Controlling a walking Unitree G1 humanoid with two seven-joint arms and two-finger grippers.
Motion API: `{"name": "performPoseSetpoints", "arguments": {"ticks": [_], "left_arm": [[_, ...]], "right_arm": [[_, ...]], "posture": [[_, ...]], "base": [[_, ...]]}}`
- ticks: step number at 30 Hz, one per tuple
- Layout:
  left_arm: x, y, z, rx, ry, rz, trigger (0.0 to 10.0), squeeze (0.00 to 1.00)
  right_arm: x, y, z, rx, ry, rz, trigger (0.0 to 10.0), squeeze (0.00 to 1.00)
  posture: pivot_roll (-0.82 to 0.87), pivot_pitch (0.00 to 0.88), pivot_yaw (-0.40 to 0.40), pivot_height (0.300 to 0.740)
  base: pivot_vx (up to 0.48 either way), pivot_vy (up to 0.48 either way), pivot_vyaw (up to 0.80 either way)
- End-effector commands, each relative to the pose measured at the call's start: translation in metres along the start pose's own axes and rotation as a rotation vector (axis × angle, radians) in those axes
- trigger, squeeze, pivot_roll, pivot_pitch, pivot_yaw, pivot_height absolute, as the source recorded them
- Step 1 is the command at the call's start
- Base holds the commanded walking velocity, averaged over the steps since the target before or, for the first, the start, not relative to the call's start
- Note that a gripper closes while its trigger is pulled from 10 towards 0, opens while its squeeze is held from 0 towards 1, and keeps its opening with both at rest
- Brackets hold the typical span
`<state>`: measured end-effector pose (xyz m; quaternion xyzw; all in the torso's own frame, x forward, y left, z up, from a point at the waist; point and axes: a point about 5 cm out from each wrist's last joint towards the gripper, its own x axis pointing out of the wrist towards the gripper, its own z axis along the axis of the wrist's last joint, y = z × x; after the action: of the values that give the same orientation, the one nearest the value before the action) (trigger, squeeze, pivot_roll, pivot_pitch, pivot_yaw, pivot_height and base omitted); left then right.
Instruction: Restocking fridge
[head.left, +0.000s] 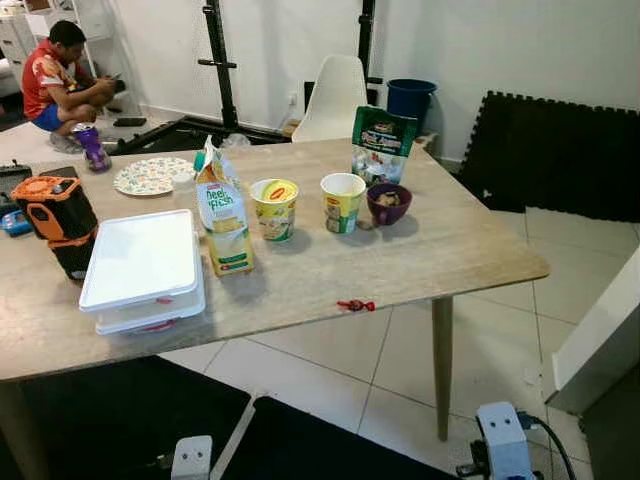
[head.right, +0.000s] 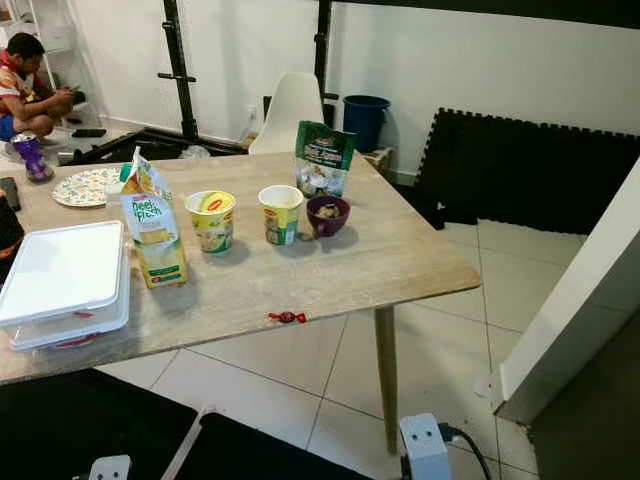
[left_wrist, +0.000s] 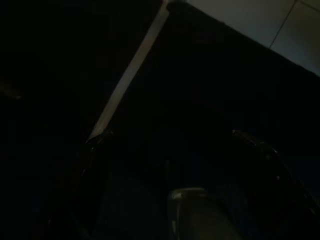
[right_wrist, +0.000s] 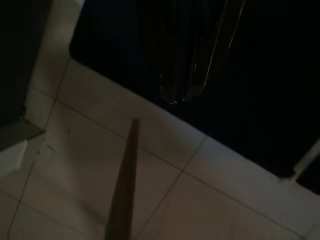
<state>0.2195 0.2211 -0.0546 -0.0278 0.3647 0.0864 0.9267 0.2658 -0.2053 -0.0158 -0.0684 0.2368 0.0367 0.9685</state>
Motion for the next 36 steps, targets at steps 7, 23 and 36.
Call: {"name": "performPoseSetpoints", "arguments": {"ticks": [7,23,36], "left_arm": [[0.001,0.011,0.005,0.011,0.006,0.023,10.0,0.00],[0.003,0.032,0.034,0.041,-0.068,0.051,10.0,0.00],[-0.007,0.043,0.022,0.004,-0.108,0.106,10.0,0.00]], "right_arm": [[0.002,0.008,-0.002,0.044,0.010,0.023,10.0,0.00],[0.009,0.031,0.007,0.139,-0.005,0.075,10.0,0.00],[0.016,0.054,0.021,0.090,-0.005,0.199,10.0,0.00]], "posture": [[-0.03,0.037,-0.006,0.734],[0.05,0.000,0.004,0.734],[0.16,0.042,-0.122,0.734]], "base": [[0.000,0.000,0.00],[0.000,0.000,0.00],[0.000,0.000,0.00]]}}
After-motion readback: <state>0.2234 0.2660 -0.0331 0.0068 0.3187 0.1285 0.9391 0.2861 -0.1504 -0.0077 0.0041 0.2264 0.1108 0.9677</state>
